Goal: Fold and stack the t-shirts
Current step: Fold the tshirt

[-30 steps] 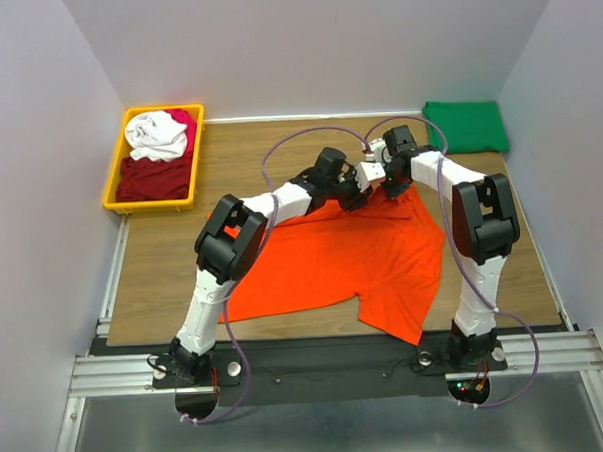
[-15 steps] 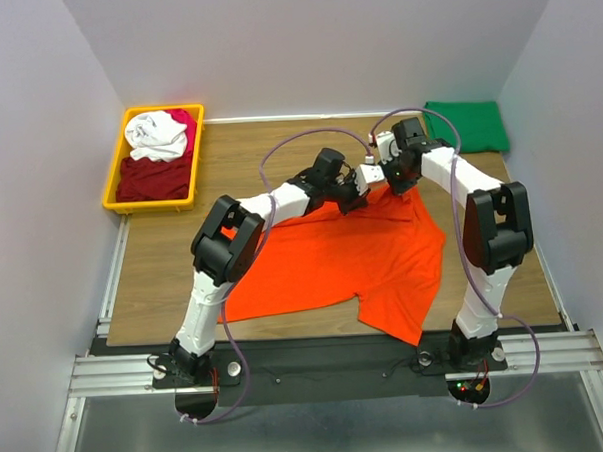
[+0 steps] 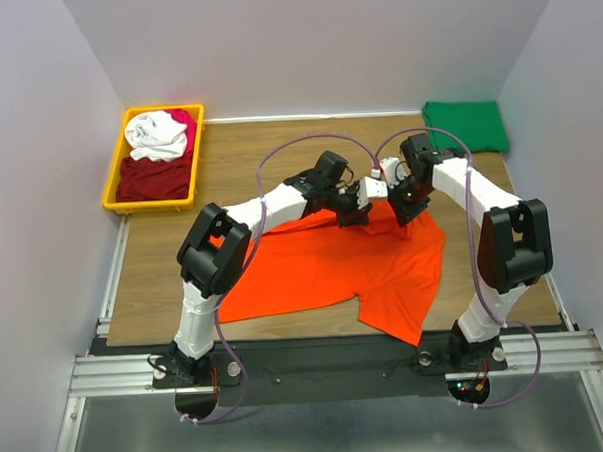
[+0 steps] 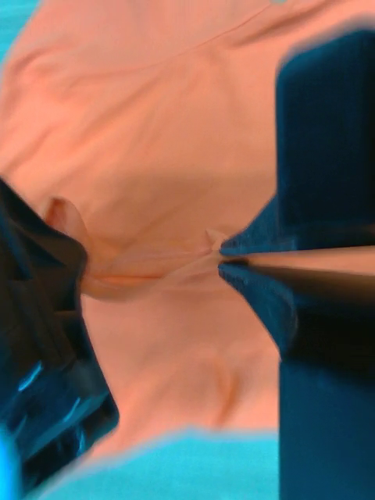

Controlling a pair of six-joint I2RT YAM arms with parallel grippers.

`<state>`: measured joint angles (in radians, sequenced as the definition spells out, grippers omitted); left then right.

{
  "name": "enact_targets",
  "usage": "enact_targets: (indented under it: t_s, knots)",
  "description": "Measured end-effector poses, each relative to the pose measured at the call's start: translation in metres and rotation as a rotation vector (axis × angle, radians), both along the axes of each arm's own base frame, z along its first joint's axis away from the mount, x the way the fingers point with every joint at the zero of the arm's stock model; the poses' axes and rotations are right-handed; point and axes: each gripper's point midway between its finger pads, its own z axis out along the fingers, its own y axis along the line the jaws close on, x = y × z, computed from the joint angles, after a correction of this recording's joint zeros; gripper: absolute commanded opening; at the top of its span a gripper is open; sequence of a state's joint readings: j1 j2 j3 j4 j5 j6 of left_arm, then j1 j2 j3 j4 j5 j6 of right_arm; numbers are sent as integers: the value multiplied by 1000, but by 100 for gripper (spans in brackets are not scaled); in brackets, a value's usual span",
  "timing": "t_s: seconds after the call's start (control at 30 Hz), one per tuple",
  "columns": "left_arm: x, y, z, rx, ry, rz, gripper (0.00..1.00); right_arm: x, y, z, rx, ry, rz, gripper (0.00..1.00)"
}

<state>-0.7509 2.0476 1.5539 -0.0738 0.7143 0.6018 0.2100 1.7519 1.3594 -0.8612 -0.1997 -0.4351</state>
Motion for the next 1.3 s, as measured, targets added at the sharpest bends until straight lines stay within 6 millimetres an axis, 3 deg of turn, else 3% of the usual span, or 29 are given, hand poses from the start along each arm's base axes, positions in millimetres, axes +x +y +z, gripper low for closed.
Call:
enact_targets:
  t_s: [0.1, 0.13, 0.2, 0.27, 0.33, 0.43, 0.5, 0.57, 0.63, 0.77, 0.83, 0.87, 0.97, 1.07, 1.1, 1.3]
  knots:
    - [-22, 11, -20, 69, 57, -48, 39, -23, -1, -4, 0, 87, 38, 50]
    - [-30, 16, -25, 88, 74, -60, 45, -29, -1, -3, 3, 105, 48, 50]
    - [-45, 30, -32, 120, 116, -75, 45, -34, -3, 1, 11, 124, 53, 48]
    - [-56, 46, -29, 138, 145, -68, 45, -28, -6, 10, 29, 112, 29, 41]
    - [-59, 66, -13, 129, 151, -37, 45, -7, -17, 24, 51, 68, -37, 35]
    - [-44, 97, 20, 80, 137, 56, 45, 31, -34, 38, 87, 1, -165, 34]
    - [-23, 127, 37, 48, 122, 153, 45, 59, -48, 36, 109, -35, -260, 34]
    - [5, 170, 49, 24, 112, 287, 45, 75, -57, 25, 121, -31, -337, 35]
    - [29, 216, 47, 24, 124, 423, 45, 86, -60, 10, 124, -13, -400, 37]
    - [41, 271, 26, 58, 191, 573, 45, 98, -60, -18, 119, 30, -470, 41]
    - [41, 285, 19, 71, 215, 611, 45, 103, -58, -28, 123, 45, -491, 41]
    - [40, 290, 15, 77, 225, 624, 51, 104, -56, -32, 127, 52, -502, 41]
    - [36, 307, 3, 97, 262, 666, 51, 107, -53, -38, 143, 67, -520, 34]
    - [31, 323, -9, 126, 285, 699, 51, 109, -52, -38, 156, 67, -532, 4]
    - [30, 326, -11, 132, 290, 705, 51, 110, -52, -38, 158, 66, -537, 1]
    - [22, 360, -27, 202, 297, 756, 51, 108, -71, -38, 160, 63, -578, 1]
